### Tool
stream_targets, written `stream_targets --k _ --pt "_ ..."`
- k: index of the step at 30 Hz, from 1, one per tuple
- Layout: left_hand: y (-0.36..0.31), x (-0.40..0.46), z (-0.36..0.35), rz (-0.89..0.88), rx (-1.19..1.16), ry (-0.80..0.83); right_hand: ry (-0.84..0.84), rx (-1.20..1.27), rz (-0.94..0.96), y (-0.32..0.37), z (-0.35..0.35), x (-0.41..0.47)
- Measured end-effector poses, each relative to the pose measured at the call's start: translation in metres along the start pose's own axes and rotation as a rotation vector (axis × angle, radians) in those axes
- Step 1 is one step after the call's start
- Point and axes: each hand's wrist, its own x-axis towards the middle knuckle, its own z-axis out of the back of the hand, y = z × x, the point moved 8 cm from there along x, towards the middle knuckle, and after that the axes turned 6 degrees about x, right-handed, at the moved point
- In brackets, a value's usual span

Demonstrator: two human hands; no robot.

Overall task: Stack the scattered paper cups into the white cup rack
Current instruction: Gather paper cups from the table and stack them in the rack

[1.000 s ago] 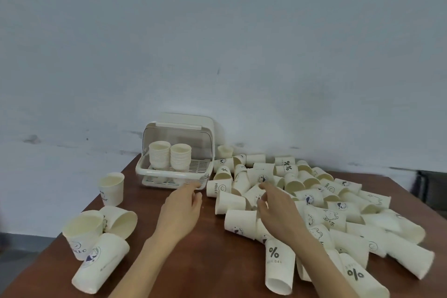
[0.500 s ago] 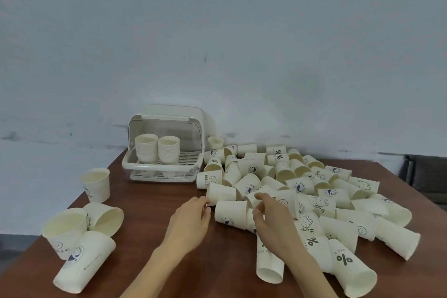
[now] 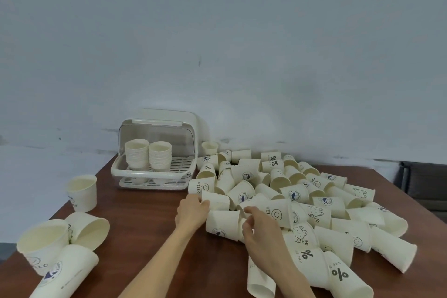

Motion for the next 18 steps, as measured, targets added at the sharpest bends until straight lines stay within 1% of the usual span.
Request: stream_targets --k 5,9,16,18 --pt "0.002 0.004 -0.003 -0.003 -0.096 -0.039 0.008 -0.019 0.007 0.0 0.001 0.003" --pt "0.002 -0.001 0.009 -0.034 -0.152 -0.117 0.013 -0.024 0.007 0.0 0.0 0.006" --pt "0.01 -0.022 0.047 -0.191 -0.023 -0.274 0.006 -0.034 0.035 0.003 -0.004 0.012" --pt "0.008 -0.032 0.059 -0.267 -0.014 -0.321 0.005 -0.024 0.039 0.005 -0.004 0.013"
